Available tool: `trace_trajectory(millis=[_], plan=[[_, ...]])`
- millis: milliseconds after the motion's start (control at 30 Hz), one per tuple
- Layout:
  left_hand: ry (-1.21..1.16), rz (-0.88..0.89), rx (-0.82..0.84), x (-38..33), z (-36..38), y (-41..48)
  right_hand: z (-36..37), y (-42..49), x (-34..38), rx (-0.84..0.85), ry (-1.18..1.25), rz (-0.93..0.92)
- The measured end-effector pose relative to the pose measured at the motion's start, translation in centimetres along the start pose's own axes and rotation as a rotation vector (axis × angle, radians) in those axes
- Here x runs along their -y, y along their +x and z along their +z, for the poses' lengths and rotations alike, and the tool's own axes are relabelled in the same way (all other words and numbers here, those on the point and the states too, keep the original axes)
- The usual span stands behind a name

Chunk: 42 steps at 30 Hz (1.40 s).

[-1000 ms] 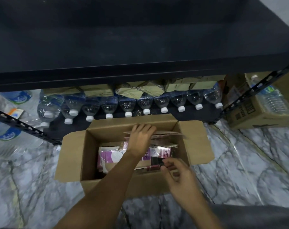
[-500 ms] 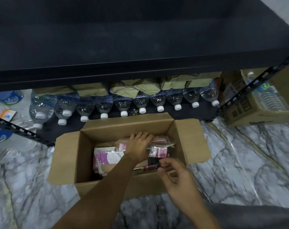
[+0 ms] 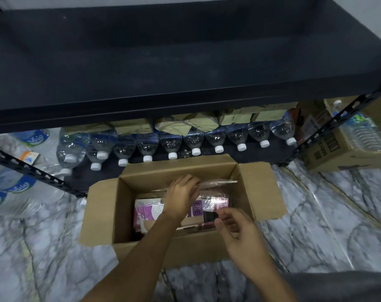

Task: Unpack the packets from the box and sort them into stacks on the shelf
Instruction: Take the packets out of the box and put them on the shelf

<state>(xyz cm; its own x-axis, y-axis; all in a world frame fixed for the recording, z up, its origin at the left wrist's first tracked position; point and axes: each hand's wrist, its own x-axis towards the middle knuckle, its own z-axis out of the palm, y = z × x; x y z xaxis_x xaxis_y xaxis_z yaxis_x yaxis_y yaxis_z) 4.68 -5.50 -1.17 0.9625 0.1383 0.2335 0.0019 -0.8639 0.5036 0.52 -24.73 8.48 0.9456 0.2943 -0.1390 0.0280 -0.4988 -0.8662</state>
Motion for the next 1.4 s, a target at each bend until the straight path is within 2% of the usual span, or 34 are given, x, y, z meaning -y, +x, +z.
trace_trajectory(millis=[233,500,667,900,1167,1400], plan=[[-0.118,-0.069,-0.173,-0.5,-8.2,-1.9,0.1,0.2,1.7,0.026,0.049,0.012],[-0.285,-0.33,-0.388,-0.7,-16.5,-7.2,1.5,0.8,3.1,0.045,-0.009,-0.125],[-0.302,-0.445,-0.493,0.5,-20.1,-10.3,3.5,3.0,2.1,0.135,-0.122,-0.117],[-0.3,-0.474,-0.532,1.5,-21.9,-11.5,8.7,7.9,-1.0,0.334,-0.43,-0.059],[-0.335,-0.46,-0.482,1.5,-21.3,-11.3,12.0,9.2,-4.1,0.725,-0.715,0.029],[-0.329,-0.424,-0.479,1.2,-21.1,-10.7,13.0,10.2,-5.0,0.836,-0.812,0.058]])
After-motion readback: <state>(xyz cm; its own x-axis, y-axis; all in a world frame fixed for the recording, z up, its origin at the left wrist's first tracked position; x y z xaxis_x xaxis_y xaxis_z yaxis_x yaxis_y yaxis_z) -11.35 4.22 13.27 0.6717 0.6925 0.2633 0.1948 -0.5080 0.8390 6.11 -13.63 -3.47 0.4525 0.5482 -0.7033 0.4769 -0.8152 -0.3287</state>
